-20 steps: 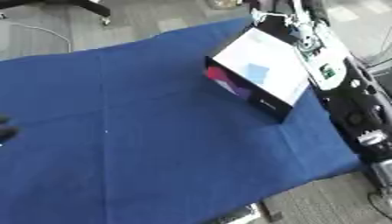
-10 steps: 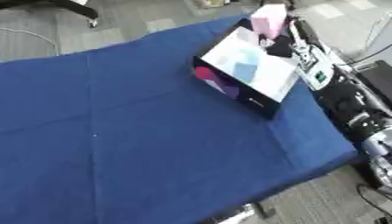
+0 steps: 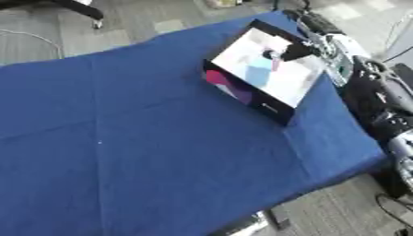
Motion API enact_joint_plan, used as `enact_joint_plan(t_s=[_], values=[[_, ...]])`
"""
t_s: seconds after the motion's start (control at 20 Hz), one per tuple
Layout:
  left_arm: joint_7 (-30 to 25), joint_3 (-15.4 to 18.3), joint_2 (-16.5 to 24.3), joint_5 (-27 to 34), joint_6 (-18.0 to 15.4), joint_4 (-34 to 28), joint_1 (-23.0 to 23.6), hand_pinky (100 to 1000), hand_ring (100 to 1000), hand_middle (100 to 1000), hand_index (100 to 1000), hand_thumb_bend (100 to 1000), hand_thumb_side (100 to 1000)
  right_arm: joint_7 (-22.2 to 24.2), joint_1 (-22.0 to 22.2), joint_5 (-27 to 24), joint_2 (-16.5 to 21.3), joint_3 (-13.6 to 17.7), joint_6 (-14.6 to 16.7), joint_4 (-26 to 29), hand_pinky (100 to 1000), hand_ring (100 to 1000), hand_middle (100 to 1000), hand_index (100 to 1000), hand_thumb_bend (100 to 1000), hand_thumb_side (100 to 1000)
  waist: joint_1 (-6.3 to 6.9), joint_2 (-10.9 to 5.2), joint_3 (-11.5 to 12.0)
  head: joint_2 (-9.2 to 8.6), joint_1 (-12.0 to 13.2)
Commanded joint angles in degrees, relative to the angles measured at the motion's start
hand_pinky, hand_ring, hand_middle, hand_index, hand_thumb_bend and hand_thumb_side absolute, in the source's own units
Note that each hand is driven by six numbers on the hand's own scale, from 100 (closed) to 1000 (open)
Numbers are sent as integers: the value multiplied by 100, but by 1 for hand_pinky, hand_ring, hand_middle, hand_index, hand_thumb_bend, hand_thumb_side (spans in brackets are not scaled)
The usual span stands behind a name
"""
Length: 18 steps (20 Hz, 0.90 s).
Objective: Pick up the objects with one hand, pass them to the other hand, and then place them into the box on the other side of the table.
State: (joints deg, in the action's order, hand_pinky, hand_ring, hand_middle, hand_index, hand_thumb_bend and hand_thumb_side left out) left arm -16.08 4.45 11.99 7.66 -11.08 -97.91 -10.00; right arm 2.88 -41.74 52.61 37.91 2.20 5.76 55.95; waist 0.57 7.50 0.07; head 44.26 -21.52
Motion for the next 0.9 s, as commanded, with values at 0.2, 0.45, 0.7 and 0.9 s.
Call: enact_joint_plan(t_s=[0.2, 0.45, 0.7, 0.9], values=[[92, 127, 240, -190, 25, -113, -110, 872, 716, 744, 809, 841, 640, -513, 206, -47, -118, 156, -110, 2045, 873, 899, 812, 1000, 471, 344, -44, -147, -24, -15, 544], [335, 219, 711, -716, 162, -143, -341, 864, 714, 742, 807, 825, 628, -780, 739, -227, -911, -138, 187, 4229, 885, 898, 803, 974, 369, 258, 21, -121, -78, -15, 1720], [760, 241, 1686, -1775, 489, -164, -765, 850, 724, 754, 834, 813, 600, -450, 1274, -412, -1805, -732, 936, 5528, 889, 898, 797, 951, 276, 234, 85, -98, -125, -15, 2474], [997, 84, 2601, -2836, 793, 53, -1176, 832, 730, 754, 842, 808, 571, -144, 1494, -622, -2356, -1235, 1577, 5841, 890, 899, 792, 944, 230, 236, 82, -63, -214, -15, 2707]])
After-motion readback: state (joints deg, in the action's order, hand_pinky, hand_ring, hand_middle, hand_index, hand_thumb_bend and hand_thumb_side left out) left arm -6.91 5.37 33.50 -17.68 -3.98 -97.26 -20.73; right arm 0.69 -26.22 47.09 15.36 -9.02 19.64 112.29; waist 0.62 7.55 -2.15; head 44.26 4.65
